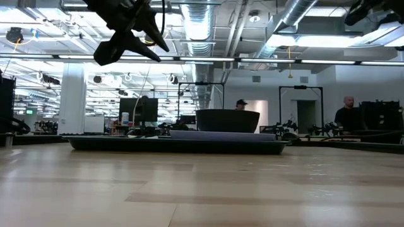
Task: Set up tray
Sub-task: Return to Home Position
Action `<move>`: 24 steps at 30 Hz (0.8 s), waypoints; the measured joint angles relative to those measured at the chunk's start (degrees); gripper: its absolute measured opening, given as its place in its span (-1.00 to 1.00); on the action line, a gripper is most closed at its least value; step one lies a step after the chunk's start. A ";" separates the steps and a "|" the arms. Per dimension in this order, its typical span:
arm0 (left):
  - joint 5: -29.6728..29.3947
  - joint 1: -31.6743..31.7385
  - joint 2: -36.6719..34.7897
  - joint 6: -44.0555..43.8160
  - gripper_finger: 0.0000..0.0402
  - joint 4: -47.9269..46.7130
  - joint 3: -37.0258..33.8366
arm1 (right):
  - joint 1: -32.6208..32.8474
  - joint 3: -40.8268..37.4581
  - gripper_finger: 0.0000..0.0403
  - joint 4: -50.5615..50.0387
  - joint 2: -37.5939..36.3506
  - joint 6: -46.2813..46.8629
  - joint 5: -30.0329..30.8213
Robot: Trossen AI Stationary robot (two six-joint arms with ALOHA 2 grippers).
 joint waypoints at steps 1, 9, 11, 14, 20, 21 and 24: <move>-0.04 0.00 0.00 0.28 -0.50 -0.14 0.00 | -0.03 0.02 -0.70 -1.67 0.04 -0.72 0.13; -0.31 0.00 0.00 1.94 -0.50 -1.27 0.00 | -0.15 0.03 -0.70 -14.67 -0.02 -4.68 1.49; -0.29 0.00 0.00 1.96 -0.50 -1.27 0.00 | -0.15 0.03 -0.70 -16.01 -0.04 -5.19 1.48; -0.28 0.00 0.00 1.96 -0.50 -1.43 0.00 | -0.15 -2.18 -0.70 -12.00 -0.04 -5.58 1.48; -0.19 0.00 0.00 1.96 -0.50 -1.57 0.00 | -0.44 -7.51 -0.70 -2.17 0.04 -5.30 1.46; -0.17 0.00 0.00 1.95 -0.50 -1.57 0.00 | -0.62 -7.51 -0.70 -2.40 -0.06 -5.16 1.46; -0.17 0.00 0.00 2.04 -0.50 -1.56 0.00 | -1.25 -7.51 -0.70 -5.10 -0.03 -5.17 1.46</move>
